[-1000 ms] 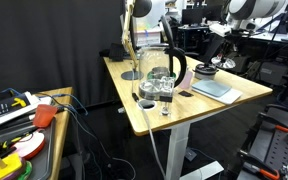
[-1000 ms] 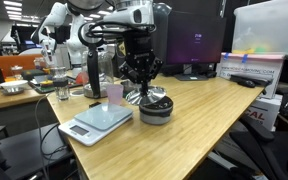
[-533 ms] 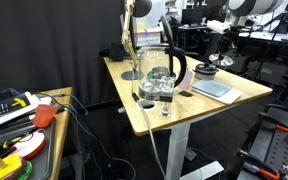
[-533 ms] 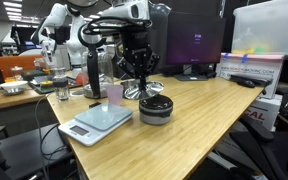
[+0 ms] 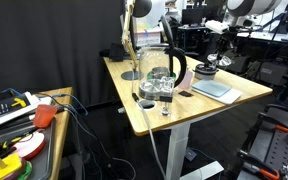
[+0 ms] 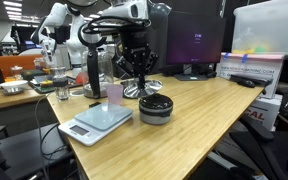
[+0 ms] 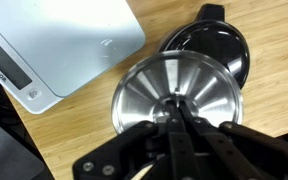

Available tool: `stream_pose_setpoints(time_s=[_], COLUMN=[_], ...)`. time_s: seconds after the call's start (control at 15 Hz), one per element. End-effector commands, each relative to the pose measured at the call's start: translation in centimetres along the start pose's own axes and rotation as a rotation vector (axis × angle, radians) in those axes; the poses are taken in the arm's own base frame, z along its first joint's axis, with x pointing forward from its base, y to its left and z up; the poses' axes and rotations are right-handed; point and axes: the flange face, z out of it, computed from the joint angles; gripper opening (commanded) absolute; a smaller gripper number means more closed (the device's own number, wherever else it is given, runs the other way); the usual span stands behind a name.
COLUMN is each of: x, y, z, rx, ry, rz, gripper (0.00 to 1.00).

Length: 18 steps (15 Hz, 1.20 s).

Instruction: Take the silver lid from the table and place it on the silver pot

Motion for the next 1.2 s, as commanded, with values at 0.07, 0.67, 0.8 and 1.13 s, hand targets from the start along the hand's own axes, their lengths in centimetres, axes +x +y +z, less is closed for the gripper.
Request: stream_pose_setpoints(time_s=[0.07, 0.67, 0.8, 1.13], x=[-3.2, -8.9, -9.7, -13.0], y=[-1.3, -6.1, -6.7, -7.2], z=[0.8, 1.8, 1.3, 0.6], rx=[-0.027, -0.045, -0.044, -0.032], ry=[0.004, 0.042, 0.039, 0.029], rz=[-0.057, -0.153, -0.160, -0.194], gripper=[0.01, 0.01, 0.01, 0.01])
